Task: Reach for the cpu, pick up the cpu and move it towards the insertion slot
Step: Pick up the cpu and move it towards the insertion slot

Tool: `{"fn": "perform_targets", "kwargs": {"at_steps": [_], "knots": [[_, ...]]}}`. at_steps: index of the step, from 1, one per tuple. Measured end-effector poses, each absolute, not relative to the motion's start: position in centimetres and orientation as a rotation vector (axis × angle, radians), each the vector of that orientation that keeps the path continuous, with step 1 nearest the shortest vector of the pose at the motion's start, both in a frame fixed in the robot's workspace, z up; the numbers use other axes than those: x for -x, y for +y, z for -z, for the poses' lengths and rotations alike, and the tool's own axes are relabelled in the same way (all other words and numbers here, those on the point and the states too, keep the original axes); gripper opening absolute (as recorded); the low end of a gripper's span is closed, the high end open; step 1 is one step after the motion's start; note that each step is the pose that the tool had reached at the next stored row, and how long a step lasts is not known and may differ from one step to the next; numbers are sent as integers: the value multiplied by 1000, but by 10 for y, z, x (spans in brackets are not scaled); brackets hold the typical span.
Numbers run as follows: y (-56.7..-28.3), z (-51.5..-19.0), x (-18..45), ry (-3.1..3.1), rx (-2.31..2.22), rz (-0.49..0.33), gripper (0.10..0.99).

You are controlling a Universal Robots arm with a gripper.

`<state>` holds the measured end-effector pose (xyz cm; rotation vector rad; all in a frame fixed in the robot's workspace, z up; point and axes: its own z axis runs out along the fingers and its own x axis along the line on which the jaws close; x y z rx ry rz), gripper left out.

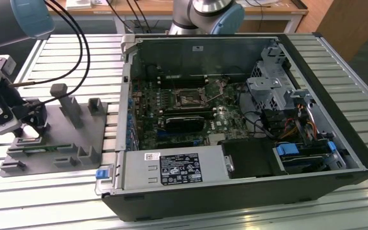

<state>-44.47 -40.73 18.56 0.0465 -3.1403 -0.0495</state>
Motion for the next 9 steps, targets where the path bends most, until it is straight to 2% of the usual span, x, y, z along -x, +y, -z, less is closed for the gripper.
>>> {"fn": "perform_targets", "kwargs": {"at_steps": [9], "knots": [[-407,-185,445,-3141,-46,50,573]]}}
